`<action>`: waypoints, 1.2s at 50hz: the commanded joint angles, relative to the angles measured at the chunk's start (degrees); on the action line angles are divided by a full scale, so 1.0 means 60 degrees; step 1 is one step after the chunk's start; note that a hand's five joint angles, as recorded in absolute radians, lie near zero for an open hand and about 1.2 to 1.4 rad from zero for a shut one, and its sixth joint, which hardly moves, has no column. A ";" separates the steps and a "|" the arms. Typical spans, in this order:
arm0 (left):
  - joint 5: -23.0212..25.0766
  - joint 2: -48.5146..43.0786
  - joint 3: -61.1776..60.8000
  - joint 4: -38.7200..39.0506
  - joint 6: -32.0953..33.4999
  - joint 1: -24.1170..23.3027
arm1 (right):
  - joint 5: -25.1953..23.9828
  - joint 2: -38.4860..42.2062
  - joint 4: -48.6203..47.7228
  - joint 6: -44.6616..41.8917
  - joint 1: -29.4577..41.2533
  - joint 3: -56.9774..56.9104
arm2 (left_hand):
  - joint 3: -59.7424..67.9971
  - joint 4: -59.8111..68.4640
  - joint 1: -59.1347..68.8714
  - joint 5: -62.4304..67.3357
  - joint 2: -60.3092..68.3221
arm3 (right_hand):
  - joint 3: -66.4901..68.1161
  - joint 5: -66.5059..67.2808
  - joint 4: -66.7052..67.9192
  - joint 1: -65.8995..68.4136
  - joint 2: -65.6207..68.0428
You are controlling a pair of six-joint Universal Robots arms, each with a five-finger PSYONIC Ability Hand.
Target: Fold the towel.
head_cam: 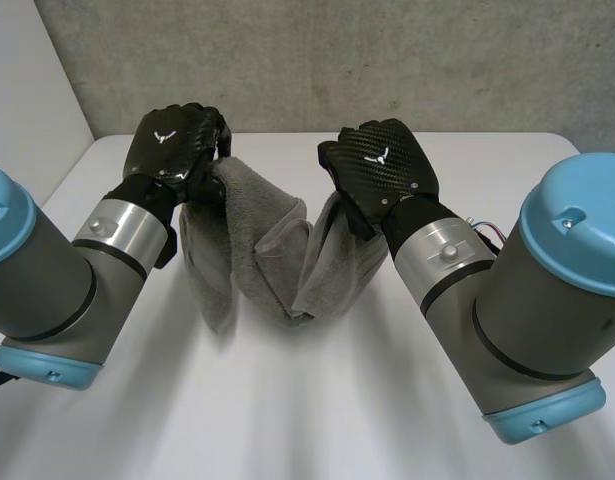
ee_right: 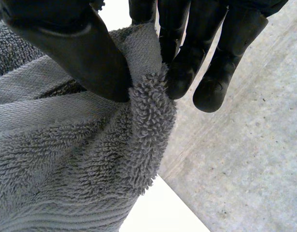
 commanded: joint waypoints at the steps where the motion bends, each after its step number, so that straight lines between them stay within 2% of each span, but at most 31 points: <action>1: 0.0039 0.0008 -0.0002 -0.0004 0.0018 0.0026 | -0.0047 0.0131 0.1150 -0.0682 -0.0075 -0.0603 | 0.0014 -0.0023 0.0414 0.0149 0.0002 | 0.0318 0.0537 0.0346 0.0610 0.0683; 10: 0.0098 0.0124 0.0013 -0.0077 0.0106 0.0040 | -0.0282 0.0087 0.2091 -0.0933 -0.0295 -0.1221 | 0.0014 -0.0023 0.0414 0.0149 0.0002 | 0.0318 0.0537 0.0346 0.0610 0.0683; 13: 0.0083 0.0271 -0.0002 -0.0164 0.0121 0.0026 | -0.0428 0.0057 0.2398 -0.0962 -0.0778 -0.1382 | 0.0014 -0.0023 0.0414 0.0149 0.0002 | 0.0318 0.0537 0.0346 0.0610 0.0683; 15: 0.0083 0.0301 0.0028 -0.0253 0.0136 0.0026 | -0.0676 0.0086 0.3155 -0.1238 -0.1172 -0.1702 | 0.0014 -0.0023 0.0414 0.0149 0.0002 | 0.0318 0.0537 0.0346 0.0610 0.0683; 23: 0.0098 0.0052 0.0394 -0.1498 0.0223 -0.0004 | -0.1131 0.0672 0.4945 -0.2439 -0.1379 -0.2187 | 0.0014 -0.0023 0.0414 0.0149 0.0002 | 0.0318 0.0537 0.0346 0.0610 0.0683; 33: 0.0098 -0.0666 0.1037 -0.2872 0.1467 -0.0047 | -0.1117 0.1068 0.5269 -0.2866 -0.1760 -0.2261 | 0.0014 -0.0023 0.0414 0.0149 0.0002 | 0.0318 0.0537 0.0346 0.0610 0.0683; 39: 0.0113 -0.0666 0.1478 -0.3168 0.1703 -0.0092 | -0.1234 0.0995 0.4786 -0.2588 -0.1760 -0.2348 | 0.0014 -0.0023 0.0414 0.0149 0.0002 | 0.0318 0.0537 0.0346 0.0610 0.0683; 41: 0.0025 -0.0710 0.1973 -0.2833 0.1776 -0.0106 | -0.1350 0.0980 0.2850 -0.1583 -0.1745 -0.2524 | 0.0014 -0.0023 0.0414 0.0149 0.0002 | 0.0318 0.0537 0.0346 0.0610 0.0683; 42: 0.0025 -0.0710 0.1976 -0.2831 0.1776 -0.0106 | -0.1351 0.0980 0.2838 -0.1577 -0.1745 -0.2524 | 0.0014 -0.0023 0.0414 0.0149 0.0002 | 0.0318 0.0537 0.0346 0.0610 0.0683; 44: -0.0325 -0.0739 0.2487 -0.1331 0.1659 -0.0048 | -0.1526 0.0893 0.0184 -0.0192 -0.1905 -0.2422 | 0.0014 -0.0023 0.0414 0.0149 0.0002 | 0.0318 0.0537 0.0346 0.0610 0.0683; 45: -0.0327 -0.0739 0.2488 -0.1322 0.1659 -0.0048 | -0.1527 0.0892 0.0172 -0.0186 -0.1906 -0.2422 | 0.0014 -0.0023 0.0414 0.0149 0.0002 | 0.0318 0.0537 0.0346 0.0610 0.0683; 46: -0.0631 -0.0652 0.2503 -0.0481 0.1644 -0.0004 | -0.1585 0.0834 -0.0872 0.0380 -0.2138 -0.2422 | 0.0014 -0.0023 0.0414 0.0149 0.0002 | 0.0318 0.0537 0.0346 0.0610 0.0683; 47: -0.0925 -0.0622 0.2460 0.0282 0.1644 0.0011 | -0.1585 0.0834 -0.0883 0.0386 -0.2141 -0.2422 | 0.0014 -0.0023 0.0414 0.0149 0.0002 | 0.0318 0.0537 0.0346 0.0610 0.0683; 48: -0.0927 -0.0622 0.2459 0.0289 0.1644 0.0011 | -0.1788 0.0761 -0.1347 0.0763 -0.2460 -0.2364 | 0.0014 -0.0023 0.0414 0.0149 0.0002 | 0.0318 0.0537 0.0346 0.0610 0.0683; 49: -0.1131 -0.0608 0.2372 0.0898 0.1615 0.0011 | -0.2037 0.0644 -0.1308 0.0926 -0.2680 -0.2508 | 0.0014 -0.0023 0.0414 0.0149 0.0002 | 0.0318 0.0537 0.0346 0.0610 0.0683; 53: -0.1250 -0.0388 0.1917 0.1373 0.1674 0.0011 | -0.2611 0.0643 -0.0531 0.0928 -0.2815 -0.2744 | 0.0014 -0.0023 0.0414 0.0149 0.0002 | 0.0318 0.0537 0.0346 0.0610 0.0683; 55: -0.1104 -0.0052 0.1116 0.1373 0.1703 0.0069 | -0.3034 0.0774 0.0474 0.0899 -0.2916 -0.2962 | 0.0014 -0.0023 0.0414 0.0149 0.0002 | 0.0318 0.0537 0.0346 0.0610 0.0683; 58: -0.0971 0.0037 0.0628 0.1373 0.1703 0.0143 | -0.3153 0.0892 0.1095 0.0825 -0.2990 -0.3066 | 0.0014 -0.0023 0.0414 0.0149 0.0002 | 0.0318 0.0537 0.0346 0.0610 0.0683; 60: -0.0491 0.0081 -0.0392 0.1344 0.1703 0.0303 | -0.3372 0.1504 0.2261 0.0301 -0.3238 -0.3140 | 0.0014 -0.0023 0.0414 0.0149 0.0002 | 0.0318 0.0537 0.0346 0.0610 0.0683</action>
